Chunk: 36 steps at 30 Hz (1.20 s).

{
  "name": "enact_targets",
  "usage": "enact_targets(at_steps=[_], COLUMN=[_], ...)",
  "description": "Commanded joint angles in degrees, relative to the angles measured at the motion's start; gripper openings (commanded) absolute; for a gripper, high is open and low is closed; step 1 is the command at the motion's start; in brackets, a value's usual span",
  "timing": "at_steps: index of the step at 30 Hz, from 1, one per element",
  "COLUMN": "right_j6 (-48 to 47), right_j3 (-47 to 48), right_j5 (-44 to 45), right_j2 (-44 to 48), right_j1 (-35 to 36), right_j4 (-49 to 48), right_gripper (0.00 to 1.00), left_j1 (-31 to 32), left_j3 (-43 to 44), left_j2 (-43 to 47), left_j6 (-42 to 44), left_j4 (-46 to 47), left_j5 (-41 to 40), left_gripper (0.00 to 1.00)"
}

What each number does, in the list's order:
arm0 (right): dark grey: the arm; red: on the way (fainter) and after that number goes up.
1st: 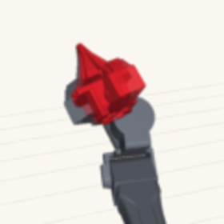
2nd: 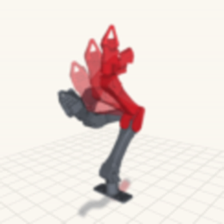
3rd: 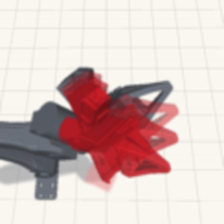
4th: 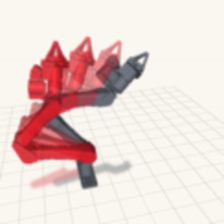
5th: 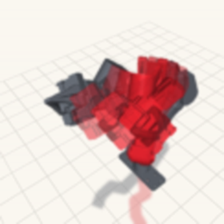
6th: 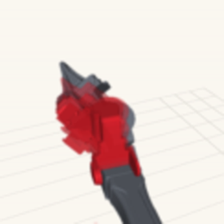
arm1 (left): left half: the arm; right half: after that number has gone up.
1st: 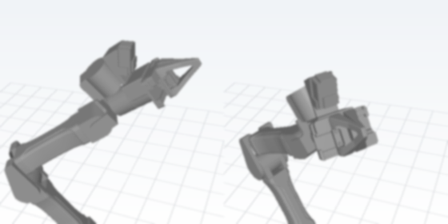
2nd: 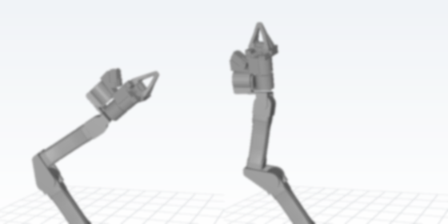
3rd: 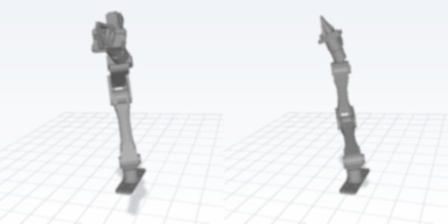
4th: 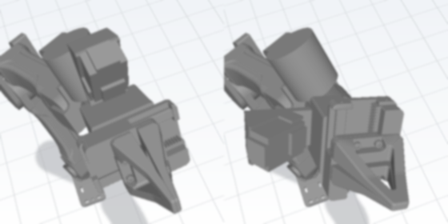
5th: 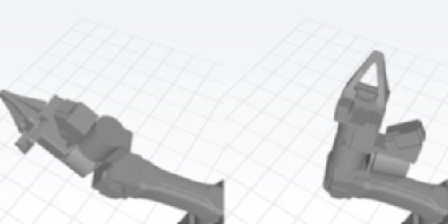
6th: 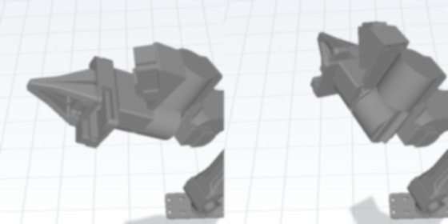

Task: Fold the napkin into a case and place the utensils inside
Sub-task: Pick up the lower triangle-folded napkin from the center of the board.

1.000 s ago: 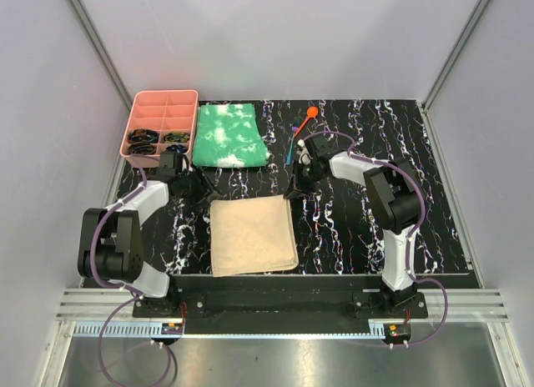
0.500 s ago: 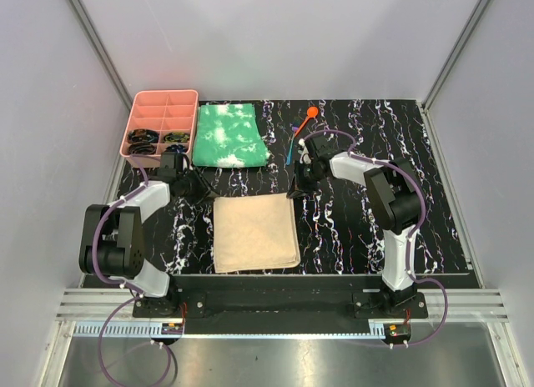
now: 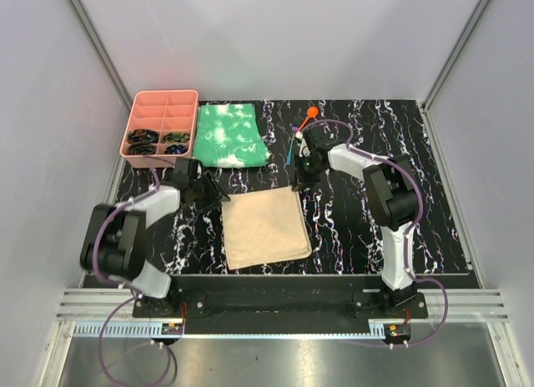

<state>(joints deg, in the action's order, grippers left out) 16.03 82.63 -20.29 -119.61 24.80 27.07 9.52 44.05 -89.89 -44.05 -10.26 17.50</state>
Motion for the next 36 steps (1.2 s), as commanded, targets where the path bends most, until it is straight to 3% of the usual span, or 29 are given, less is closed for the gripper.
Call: enact_targets(at_steps=[1,6,7,8,10,14,20,29,36], right_j6=[-4.6,-2.6,-1.6,-0.6,3.5,10.9,28.0,32.5,32.8], right_j3=[5.2,7.0,7.1,7.1,6.7,6.6,9.5,31.2,34.8], right_j5=[10.9,20.0,24.8,27.2,32.7,37.1,32.5,37.7,38.0], right_j2=[0.3,3.9,5.8,6.8,10.4,14.8,13.2,-5.5,-12.0], right_j1=[-0.7,-0.6,-0.5,-0.1,2.2,9.9,23.8,38.5,42.8], right_j4=[6.1,13.8,15.2,16.4,19.9,23.6,22.0,30.9,32.0], right_gripper=[0.10,0.35,0.48,0.55,0.71,0.89,0.89,0.73,0.65], left_j1=[1.7,1.6,1.6,1.7,1.7,1.6,1.7,1.7,1.7], left_j3=[-0.6,3.9,4.0,3.8,2.5,1.2,6.8,13.3,14.8], left_j2=[12.7,20.6,21.7,22.8,26.5,32.9,37.9,37.6,36.8], left_j6=[1.9,8.7,9.2,9.3,9.7,10.7,13.4,11.5,10.6], left_j4=[-2.6,-10.9,-12.4,-12.8,-13.7,-16.3,-25.4,-35.2,-37.3], left_j5=[-9.3,-9.0,-7.3,-6.3,-4.5,-5.5,-15.8,-24.3,-26.2], left_gripper=[0.48,0.58,0.58,0.58,0.58,0.58,0.62,0.66,0.67])
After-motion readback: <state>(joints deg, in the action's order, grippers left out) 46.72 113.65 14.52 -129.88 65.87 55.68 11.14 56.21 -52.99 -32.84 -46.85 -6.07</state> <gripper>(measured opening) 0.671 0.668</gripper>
